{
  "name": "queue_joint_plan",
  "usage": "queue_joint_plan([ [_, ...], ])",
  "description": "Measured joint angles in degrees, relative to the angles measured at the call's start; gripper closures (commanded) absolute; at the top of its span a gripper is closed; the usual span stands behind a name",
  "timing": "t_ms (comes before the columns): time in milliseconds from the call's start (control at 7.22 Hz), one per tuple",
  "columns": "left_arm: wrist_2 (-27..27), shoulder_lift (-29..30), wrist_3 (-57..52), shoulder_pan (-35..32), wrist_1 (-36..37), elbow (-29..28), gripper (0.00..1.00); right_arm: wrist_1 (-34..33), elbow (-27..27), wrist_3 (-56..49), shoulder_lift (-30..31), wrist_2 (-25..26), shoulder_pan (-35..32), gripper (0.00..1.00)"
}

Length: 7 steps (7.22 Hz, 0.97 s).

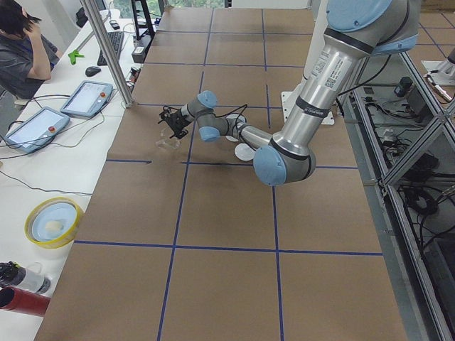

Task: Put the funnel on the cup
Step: 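Lower the left gripper and grasp the glass funnel's stem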

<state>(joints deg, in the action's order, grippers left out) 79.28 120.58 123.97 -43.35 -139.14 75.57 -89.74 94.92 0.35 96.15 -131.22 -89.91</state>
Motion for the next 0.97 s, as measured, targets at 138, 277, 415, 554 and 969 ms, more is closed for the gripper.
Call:
queue_joint_plan([
  [138,0.0,0.2,0.1,-0.5,0.0,-0.3,0.09,0.0,0.0,0.0,0.0,0.0,0.0,0.00],
  [277,0.0,0.4,0.1,-0.5,-0.1,-0.9,0.09,0.0,0.0,0.0,0.0,0.0,0.0,0.00],
  [415,0.0,0.5,0.0,-0.2,-0.1,-1.6,0.09,0.0,0.0,0.0,0.0,0.0,0.0,0.00],
  [554,0.0,0.8,0.0,0.3,-0.1,-1.9,0.62,0.0,0.0,0.0,0.0,0.0,0.0,0.00],
  [969,-0.1,1.5,-0.3,0.8,-0.5,-1.9,1.00,0.0,0.0,0.0,0.0,0.0,0.0,0.00],
])
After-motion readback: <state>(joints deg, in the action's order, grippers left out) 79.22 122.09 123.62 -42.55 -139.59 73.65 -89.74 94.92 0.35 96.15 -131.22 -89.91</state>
